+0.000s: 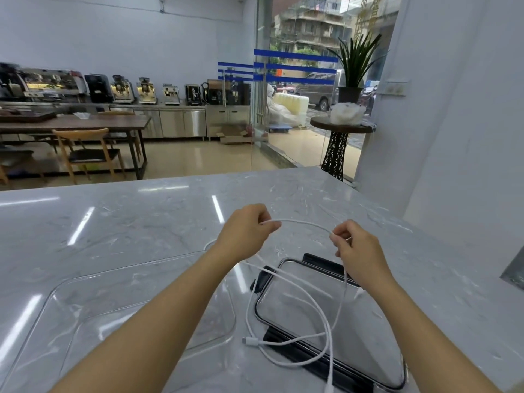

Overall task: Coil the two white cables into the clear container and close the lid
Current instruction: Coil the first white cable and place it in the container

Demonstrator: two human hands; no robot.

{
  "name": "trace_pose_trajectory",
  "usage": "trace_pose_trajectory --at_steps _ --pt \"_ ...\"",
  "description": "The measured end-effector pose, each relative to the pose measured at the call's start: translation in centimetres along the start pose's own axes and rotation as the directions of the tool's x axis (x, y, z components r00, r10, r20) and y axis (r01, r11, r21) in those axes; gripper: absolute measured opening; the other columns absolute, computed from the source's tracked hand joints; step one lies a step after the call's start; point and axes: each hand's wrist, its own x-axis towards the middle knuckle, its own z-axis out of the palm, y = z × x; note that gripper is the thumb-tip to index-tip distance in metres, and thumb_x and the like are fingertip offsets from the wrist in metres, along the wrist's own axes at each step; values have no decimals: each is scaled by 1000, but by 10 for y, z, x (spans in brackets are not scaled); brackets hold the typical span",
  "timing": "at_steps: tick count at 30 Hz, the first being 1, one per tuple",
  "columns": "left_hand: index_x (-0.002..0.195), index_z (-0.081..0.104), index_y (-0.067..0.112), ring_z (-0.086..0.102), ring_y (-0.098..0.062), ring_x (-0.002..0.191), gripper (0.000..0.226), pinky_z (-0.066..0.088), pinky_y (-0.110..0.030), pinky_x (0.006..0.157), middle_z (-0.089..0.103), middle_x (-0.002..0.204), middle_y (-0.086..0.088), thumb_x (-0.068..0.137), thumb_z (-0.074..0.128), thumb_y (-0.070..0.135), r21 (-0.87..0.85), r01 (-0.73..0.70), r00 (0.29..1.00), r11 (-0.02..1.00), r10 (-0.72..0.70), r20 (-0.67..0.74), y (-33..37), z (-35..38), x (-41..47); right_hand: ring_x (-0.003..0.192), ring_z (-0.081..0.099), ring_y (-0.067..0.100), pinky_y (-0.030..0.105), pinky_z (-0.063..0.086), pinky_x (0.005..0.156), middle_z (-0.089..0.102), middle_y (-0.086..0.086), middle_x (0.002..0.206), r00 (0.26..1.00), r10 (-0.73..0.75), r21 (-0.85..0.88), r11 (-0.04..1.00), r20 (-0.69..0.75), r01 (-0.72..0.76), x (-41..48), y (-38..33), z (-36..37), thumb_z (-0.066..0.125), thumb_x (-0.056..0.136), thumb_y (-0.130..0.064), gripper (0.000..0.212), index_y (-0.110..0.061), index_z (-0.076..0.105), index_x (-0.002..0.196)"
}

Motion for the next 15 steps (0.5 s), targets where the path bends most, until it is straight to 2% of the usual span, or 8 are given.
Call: trace_pose_trajectory --at_steps 2,4,6,8,10,13,15 --pt "63 48 18 38 -9 50 27 29 -23 49 40 54 6 85 63 27 -89 -64 998 994 62 -31 9 -5 2 74 60 19 31 48 67 61 2 79 997 -14 64 998 74 9 3 -6 2 59 87 -13 10 -21 54 81" --pt "66 52 19 37 -7 48 23 30 -23 49 40 53 7 84 64 27 -118 -126 992 985 124 -21 17 -11 3 80 58 10 21 44 67 62 0 87 986 -89 158 985 137 67 4 -16 3 63 84 -17 11 -24 56 89" --pt "67 53 21 37 -7 47 21 30 -23 49 40 53 8 84 64 28 -99 -178 984 979 180 9 25 -13 3 76 59 11 22 46 66 63 -4 83 969 -179 236 962 172 136 5 -29 5 62 84 -21 8 -27 58 88" --pt "66 52 23 36 -4 46 22 31 -22 49 40 52 8 84 64 29 -90 -223 974 971 225 14 30 -15 3 57 54 10 24 45 57 59 -9 63 964 -243 286 936 108 204 7 -42 7 58 87 -23 11 -24 59 77" --pt "70 56 18 38 -4 47 20 34 -21 50 43 53 8 84 63 30 -130 -246 968 960 250 10 31 -20 2 45 41 5 18 36 47 50 -11 49 964 -265 320 914 -1 251 13 -49 6 57 88 -23 18 -20 58 70" --pt "74 57 12 51 -12 56 22 44 -27 58 51 59 2 86 60 30 -205 -216 972 955 231 52 25 -32 4 42 35 2 13 30 42 45 -14 44 962 -231 391 880 -144 270 21 -55 0 58 87 -19 19 -20 59 68" --pt "71 55 15 57 -15 64 23 46 -28 65 57 64 0 89 56 29 -163 -173 972 971 195 134 16 -38 3 42 34 2 15 30 43 45 -14 45 957 -181 417 870 -228 264 23 -55 -5 58 87 -20 20 -18 59 68"
